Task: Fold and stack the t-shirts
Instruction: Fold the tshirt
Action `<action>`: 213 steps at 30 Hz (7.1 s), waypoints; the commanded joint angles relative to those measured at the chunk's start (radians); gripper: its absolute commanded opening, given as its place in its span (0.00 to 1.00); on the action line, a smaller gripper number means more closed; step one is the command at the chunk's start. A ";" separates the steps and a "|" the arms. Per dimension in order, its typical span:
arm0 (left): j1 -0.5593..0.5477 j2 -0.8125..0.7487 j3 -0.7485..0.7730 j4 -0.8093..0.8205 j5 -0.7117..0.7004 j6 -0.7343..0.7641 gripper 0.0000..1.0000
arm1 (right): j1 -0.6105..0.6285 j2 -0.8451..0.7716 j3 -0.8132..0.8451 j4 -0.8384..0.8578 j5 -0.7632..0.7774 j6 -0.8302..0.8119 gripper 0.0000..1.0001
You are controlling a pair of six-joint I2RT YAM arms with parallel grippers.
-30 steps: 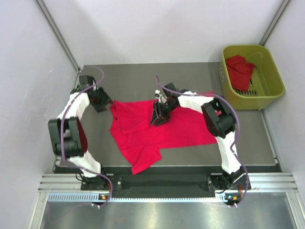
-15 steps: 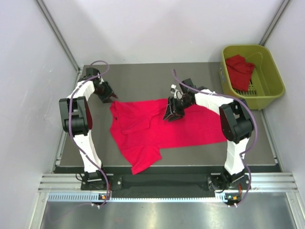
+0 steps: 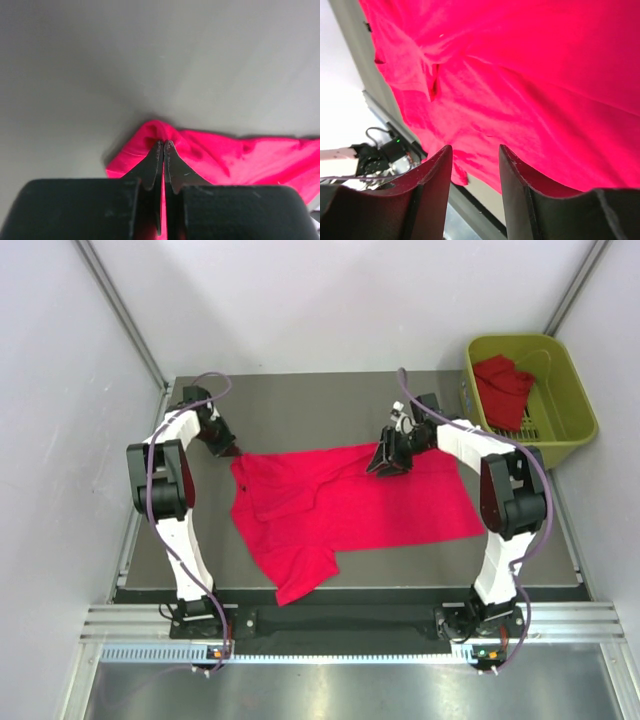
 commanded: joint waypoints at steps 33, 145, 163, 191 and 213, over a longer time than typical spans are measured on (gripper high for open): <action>0.137 -0.310 -0.156 0.039 -0.199 -0.033 0.52 | -0.139 0.038 0.151 -0.174 0.460 -0.144 0.42; 0.108 0.025 0.083 0.057 -0.100 0.053 0.55 | -0.169 0.352 0.660 -0.050 0.759 -0.229 0.49; 0.119 0.166 0.183 0.195 -0.080 0.042 0.00 | -0.176 0.475 0.705 -0.037 0.648 -0.227 0.39; 0.112 -0.113 0.075 0.096 -0.129 -0.030 0.45 | -0.162 0.208 0.585 -0.186 0.658 -0.166 0.52; -0.424 -0.971 -0.831 -0.272 -0.391 -0.450 0.42 | -0.131 -0.471 -0.380 -0.014 0.498 -0.104 0.54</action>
